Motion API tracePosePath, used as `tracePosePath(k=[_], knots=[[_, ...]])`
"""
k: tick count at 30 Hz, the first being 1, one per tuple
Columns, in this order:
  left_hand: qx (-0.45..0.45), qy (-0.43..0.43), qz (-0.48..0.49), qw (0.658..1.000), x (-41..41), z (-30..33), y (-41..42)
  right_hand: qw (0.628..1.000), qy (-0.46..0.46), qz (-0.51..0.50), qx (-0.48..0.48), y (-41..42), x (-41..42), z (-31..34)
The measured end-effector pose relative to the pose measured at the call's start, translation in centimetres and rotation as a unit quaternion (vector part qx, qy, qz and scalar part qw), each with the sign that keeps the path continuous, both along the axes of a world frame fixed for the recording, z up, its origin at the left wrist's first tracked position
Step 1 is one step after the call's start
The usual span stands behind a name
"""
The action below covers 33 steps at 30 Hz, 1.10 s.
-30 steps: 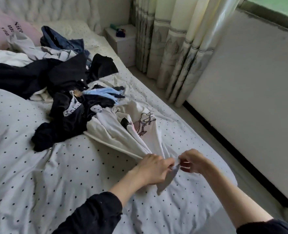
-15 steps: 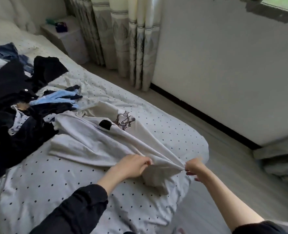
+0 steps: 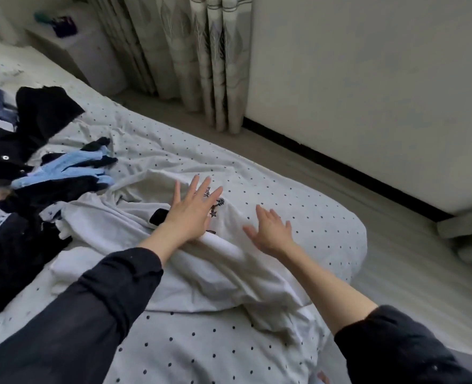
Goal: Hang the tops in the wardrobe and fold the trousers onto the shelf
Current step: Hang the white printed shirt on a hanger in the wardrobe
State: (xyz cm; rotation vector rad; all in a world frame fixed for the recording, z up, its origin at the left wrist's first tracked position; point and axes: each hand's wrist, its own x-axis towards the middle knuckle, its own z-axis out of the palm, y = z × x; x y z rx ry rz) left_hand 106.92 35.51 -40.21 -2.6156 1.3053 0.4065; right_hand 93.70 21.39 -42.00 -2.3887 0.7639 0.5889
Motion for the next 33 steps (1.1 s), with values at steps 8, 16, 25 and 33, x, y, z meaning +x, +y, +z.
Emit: tracePosePath(k=[8,16,25,33], knots=[[0.057,-0.007,-0.125,0.990,0.4,-1.1,1.0,0.973,0.017,0.138,0.183,4.4,-3.3,0.0],[-0.082,-0.015,-0.100,0.991,-3.9,-0.1,8.9,0.992,-0.114,0.014,0.043,4.5,-0.9,-0.6],[0.006,0.009,-0.004,1.000,-5.8,0.2,9.7,0.991,0.016,-0.072,0.116,5.1,0.2,-2.3],[-0.026,0.004,-0.072,0.997,-3.5,1.9,2.2,0.987,-0.154,-0.010,0.048,0.8,-4.3,3.9]])
